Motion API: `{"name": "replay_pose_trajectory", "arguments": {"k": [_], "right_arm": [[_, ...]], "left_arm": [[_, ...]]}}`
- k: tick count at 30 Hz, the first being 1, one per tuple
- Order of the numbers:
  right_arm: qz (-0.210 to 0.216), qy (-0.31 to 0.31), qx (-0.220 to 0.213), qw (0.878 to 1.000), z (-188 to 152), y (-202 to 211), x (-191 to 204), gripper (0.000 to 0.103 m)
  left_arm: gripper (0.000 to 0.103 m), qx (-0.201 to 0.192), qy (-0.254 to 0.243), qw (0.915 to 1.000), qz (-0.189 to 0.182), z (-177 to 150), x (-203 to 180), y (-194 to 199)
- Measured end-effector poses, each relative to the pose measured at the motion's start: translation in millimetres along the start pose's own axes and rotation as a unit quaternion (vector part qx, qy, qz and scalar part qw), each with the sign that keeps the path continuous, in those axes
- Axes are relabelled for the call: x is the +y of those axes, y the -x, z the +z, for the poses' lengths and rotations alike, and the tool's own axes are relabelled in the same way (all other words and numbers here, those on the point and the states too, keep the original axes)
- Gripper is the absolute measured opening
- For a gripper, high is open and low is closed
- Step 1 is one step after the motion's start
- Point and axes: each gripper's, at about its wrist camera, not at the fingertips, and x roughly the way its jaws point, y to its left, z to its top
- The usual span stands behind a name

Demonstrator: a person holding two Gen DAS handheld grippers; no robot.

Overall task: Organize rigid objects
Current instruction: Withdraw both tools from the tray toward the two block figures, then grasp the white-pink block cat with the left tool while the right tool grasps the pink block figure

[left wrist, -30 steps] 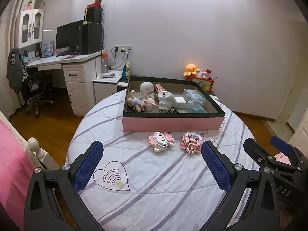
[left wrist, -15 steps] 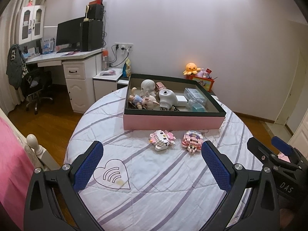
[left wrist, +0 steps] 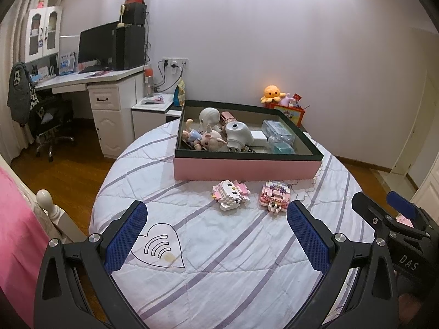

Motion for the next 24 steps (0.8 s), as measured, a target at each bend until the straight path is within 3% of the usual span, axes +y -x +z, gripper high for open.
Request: {"name": "replay_pose_trajectory", "arguments": {"k": [9,17,24], "right_arm": [[0.001,0.003,0.022,1.0,-2,-27,-4,0.103],[0.0,-0.011,0.057,0.998,-6,-65,-24,0.103],[-0.001,0.0,0.079,0.997,-9,-83,-28,0.103]], "left_arm": [[0.103,0.044,-0.009,0.9989,0.011,-5,0,-42],[0.103,0.105,-0.006,0.9944,-0.008,-2,-9,-106],[0.102,0.129,-0.011,0.9914,0.019,2,-15,-144]]}}
